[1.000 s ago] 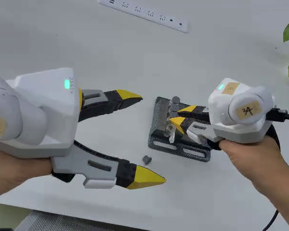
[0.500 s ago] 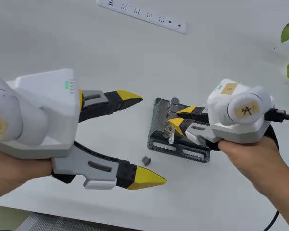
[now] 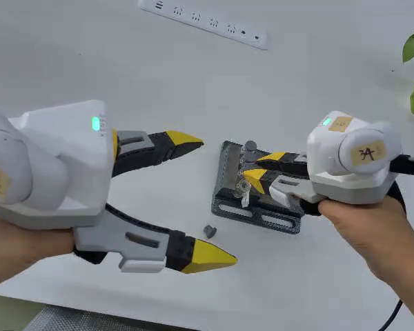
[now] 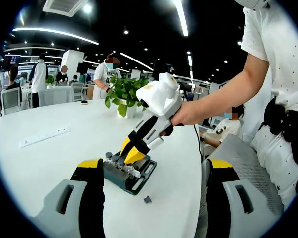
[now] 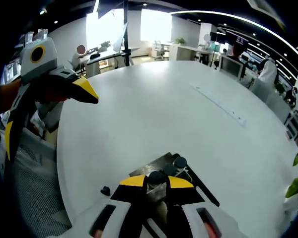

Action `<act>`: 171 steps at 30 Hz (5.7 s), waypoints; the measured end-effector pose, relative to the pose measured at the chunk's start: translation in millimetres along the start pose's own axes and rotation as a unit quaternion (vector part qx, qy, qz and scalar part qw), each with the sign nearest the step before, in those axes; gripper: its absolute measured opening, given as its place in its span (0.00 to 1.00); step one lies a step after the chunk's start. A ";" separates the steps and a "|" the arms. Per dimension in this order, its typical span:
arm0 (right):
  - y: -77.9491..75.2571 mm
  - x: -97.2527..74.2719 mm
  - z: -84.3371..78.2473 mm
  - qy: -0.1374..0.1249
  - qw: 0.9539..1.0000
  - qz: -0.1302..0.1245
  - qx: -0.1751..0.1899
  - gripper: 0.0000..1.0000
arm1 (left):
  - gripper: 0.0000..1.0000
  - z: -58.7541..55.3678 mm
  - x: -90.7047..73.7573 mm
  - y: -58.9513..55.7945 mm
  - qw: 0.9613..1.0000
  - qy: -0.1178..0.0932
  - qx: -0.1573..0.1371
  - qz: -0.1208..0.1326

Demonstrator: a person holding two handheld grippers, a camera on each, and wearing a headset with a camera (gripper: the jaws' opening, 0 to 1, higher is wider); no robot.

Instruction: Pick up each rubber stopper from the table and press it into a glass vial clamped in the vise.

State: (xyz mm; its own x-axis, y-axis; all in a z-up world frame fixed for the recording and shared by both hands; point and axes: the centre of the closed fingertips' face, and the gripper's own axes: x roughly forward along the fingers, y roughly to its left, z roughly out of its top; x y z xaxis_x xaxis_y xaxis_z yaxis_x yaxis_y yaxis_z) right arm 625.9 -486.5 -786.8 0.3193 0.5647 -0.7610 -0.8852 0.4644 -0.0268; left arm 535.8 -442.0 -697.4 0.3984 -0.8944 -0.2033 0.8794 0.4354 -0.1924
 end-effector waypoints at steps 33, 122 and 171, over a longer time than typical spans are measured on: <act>5.2 1.3 2.1 0.133 0.957 0.156 -0.206 0.03 | 0.83 -4.9 -6.8 2.5 1.000 -0.007 -0.008 0.014; 6.3 12.7 -3.8 0.221 0.932 0.182 -0.224 0.00 | 0.80 -3.0 -5.6 8.5 1.000 -0.021 -0.014 0.017; 7.6 13.1 -6.5 0.266 0.912 0.185 -0.252 0.01 | 0.80 3.5 -1.1 2.2 1.000 -0.005 0.000 0.011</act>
State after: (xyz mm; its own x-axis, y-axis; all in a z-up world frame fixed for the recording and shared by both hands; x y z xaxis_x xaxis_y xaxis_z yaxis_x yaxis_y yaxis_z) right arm 621.1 -480.0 -801.2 -0.1225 0.1459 -0.9817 -0.9850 -0.1388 0.1023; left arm 538.2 -440.4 -694.2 0.4202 -0.8854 -0.1988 0.8704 0.4552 -0.1876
